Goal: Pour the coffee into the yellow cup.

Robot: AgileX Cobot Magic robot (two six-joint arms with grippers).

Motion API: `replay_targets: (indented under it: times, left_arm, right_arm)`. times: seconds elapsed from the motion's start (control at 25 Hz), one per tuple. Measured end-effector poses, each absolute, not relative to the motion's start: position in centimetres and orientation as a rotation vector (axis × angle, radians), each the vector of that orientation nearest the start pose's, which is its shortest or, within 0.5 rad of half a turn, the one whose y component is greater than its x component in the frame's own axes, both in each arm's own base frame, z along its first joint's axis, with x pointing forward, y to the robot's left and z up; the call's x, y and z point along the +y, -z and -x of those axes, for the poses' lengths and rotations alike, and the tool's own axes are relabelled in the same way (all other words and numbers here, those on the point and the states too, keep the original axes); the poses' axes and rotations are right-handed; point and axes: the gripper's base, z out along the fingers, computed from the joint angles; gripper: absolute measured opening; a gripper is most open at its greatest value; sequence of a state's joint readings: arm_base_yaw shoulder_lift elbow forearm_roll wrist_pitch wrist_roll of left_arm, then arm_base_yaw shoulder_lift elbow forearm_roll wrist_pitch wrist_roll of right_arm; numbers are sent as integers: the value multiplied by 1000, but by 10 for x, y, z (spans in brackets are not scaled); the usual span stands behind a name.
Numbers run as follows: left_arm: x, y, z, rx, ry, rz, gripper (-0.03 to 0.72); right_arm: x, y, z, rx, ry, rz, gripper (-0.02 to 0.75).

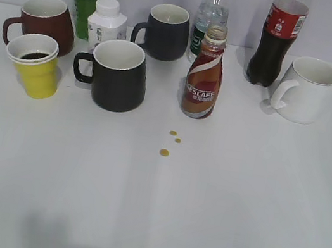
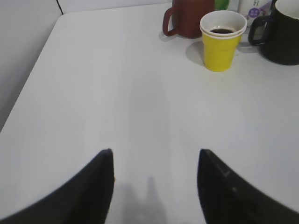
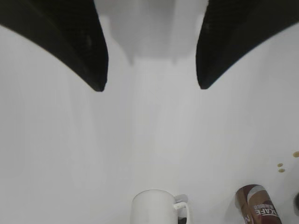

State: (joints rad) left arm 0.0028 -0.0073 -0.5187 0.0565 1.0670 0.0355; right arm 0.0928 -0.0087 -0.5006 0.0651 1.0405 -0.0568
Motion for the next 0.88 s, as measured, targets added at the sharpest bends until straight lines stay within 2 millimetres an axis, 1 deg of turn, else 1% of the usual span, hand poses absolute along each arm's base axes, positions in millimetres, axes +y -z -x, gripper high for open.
replay_targets:
  times: [0.88]
  left_arm:
    - [4, -282, 9, 2024, -92, -29, 435]
  right_arm:
    - [5, -279, 6, 2009, -101, 153, 447]
